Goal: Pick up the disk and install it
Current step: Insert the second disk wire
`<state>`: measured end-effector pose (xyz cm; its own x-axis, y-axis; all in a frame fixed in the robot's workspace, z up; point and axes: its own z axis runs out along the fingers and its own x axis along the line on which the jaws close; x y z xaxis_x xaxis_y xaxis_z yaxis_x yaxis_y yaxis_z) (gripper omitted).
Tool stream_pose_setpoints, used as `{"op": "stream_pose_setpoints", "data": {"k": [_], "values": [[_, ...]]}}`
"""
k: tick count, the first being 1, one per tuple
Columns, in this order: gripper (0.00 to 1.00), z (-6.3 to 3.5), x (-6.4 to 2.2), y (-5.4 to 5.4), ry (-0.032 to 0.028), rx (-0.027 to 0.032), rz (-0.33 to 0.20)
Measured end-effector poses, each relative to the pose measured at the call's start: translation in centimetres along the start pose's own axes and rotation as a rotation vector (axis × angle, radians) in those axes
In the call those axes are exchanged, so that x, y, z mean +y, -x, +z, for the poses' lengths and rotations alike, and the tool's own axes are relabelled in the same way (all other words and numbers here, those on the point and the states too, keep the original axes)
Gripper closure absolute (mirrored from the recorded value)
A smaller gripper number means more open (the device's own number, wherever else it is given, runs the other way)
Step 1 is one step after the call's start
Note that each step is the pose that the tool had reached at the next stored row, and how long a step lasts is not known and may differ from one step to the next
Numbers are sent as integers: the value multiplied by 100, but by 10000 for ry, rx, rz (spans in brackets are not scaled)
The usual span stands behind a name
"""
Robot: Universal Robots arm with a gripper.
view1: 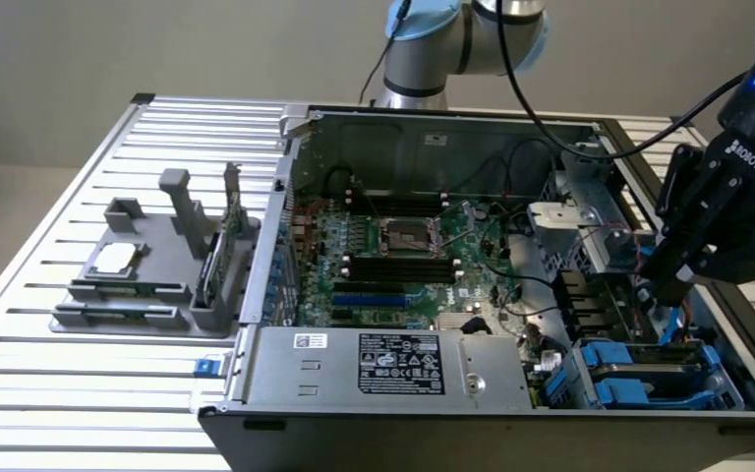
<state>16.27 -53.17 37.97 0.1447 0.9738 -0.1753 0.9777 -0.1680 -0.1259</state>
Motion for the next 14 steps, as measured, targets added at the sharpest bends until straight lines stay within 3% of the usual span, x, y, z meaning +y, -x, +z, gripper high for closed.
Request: {"op": "stream_pose_setpoints", "data": {"k": [4,14], "values": [[70,3,4,-2,37,2,44],[70,38,40,-15,51,14,100]]}}
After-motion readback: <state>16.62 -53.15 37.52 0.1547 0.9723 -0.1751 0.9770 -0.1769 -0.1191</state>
